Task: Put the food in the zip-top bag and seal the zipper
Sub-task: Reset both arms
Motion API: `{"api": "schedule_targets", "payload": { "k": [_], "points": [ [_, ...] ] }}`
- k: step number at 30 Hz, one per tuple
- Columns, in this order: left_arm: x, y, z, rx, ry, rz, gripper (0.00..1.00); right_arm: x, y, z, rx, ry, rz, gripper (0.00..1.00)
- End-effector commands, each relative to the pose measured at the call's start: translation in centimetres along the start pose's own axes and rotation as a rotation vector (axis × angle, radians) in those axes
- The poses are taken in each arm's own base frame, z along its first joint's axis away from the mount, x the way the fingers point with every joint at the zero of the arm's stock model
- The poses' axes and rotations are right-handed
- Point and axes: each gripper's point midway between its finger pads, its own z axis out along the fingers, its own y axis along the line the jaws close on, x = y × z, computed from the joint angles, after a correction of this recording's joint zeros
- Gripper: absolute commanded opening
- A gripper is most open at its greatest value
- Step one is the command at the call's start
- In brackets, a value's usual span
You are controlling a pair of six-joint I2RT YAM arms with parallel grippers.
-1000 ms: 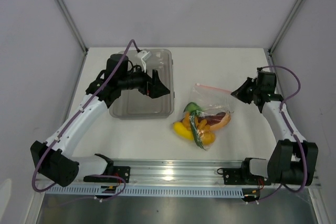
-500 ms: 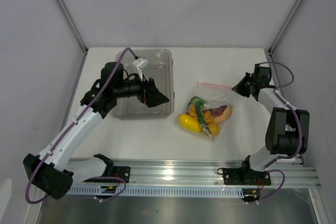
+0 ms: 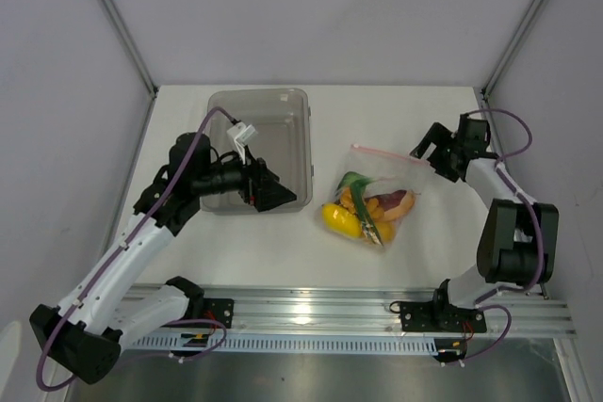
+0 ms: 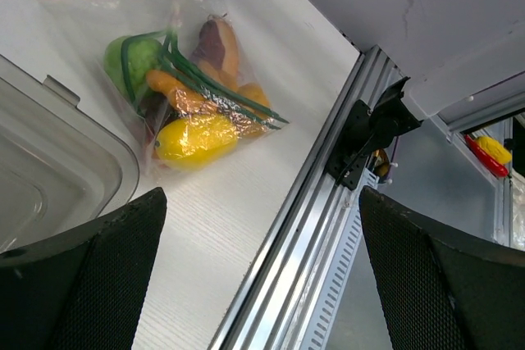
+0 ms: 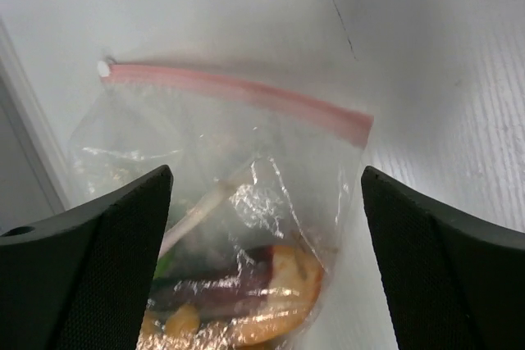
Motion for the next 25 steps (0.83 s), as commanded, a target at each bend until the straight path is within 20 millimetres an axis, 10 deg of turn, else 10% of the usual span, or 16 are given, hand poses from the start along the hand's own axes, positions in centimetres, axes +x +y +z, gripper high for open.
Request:
{"api": "schedule_targets", "payload": {
  "k": [1,6,15,25],
  "points": [
    [0.3,-1.1,-0.6,0.032,-0.048,-0.01,1.0,-3.9,2.5,-6.3,-0.003,-0.159,-0.038,0.99],
    [1.9,-0.2,-1.1,-0.026,-0.1,-0.101,0.99,-0.4,5.0,-11.5,-0.047,-0.138,-0.007,0.99],
    [4.9,-1.0,-3.8,-0.012,-0.285,-0.255,1.0,14.2,11.1,-19.6,-0.284,0.016,-0.091,0.99],
    [9.2,-4.9,-7.1,0.219,-0.394,-0.219,0.99,21.5,10.6,-26.4,-0.687,0.063,0.01,0.99]
  ]
}}
